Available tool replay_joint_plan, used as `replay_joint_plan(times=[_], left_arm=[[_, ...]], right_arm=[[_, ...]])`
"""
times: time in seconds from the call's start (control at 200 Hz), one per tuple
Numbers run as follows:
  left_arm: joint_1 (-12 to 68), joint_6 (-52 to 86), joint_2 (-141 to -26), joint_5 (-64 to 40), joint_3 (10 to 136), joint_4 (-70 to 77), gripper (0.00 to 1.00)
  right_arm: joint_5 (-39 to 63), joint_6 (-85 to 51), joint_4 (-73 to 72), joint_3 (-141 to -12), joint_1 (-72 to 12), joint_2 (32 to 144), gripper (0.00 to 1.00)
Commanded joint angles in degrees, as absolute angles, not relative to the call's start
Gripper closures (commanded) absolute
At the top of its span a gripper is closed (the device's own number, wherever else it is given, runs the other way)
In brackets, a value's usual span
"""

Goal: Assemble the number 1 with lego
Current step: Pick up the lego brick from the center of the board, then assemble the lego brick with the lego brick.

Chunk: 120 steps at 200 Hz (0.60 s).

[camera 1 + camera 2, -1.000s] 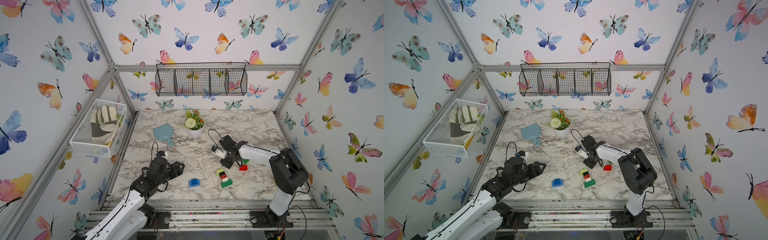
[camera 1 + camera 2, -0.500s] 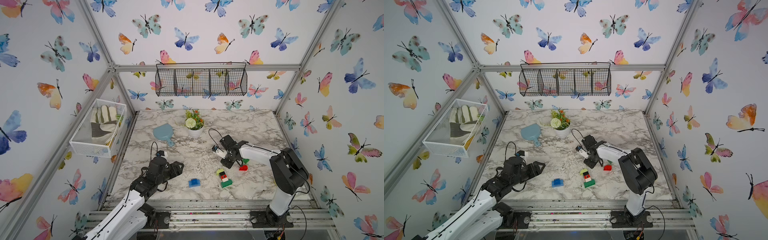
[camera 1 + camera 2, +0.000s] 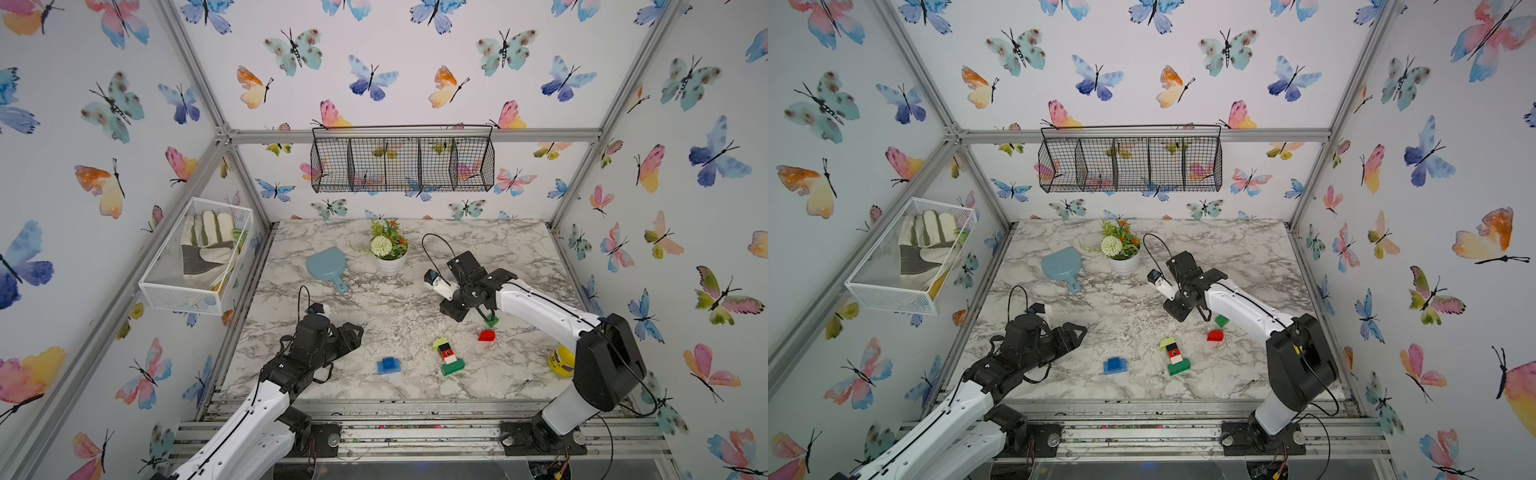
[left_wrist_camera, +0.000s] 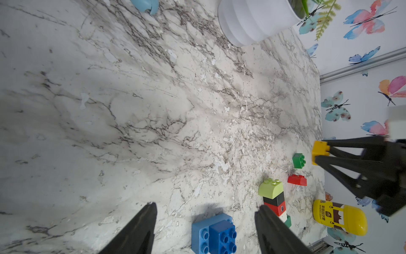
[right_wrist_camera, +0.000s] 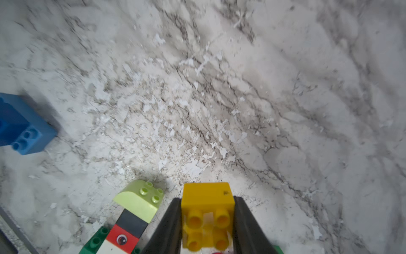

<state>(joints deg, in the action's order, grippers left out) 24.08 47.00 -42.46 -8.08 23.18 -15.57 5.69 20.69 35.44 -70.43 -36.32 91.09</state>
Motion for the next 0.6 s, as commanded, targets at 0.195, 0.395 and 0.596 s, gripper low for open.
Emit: replay_joint_plan(times=[0.195,0.395,0.596], left_arm=[[15.5,50.71,-38.96,-13.41,19.48,-16.05,0.25],[10.34,51.59,-34.33,-14.52,17.39,-19.13,0.25],[8.48,51.59,-28.75,-11.4,17.79,-23.82,0.25]], right_arm=[[13.65,30.0,38.66,-74.14,-51.25,88.22,0.85],[11.52,36.3,42.31,-79.27,-62.1,94.86,0.85],[10.08,40.39,43.49,-82.8,-66.17,100.97,0.85]])
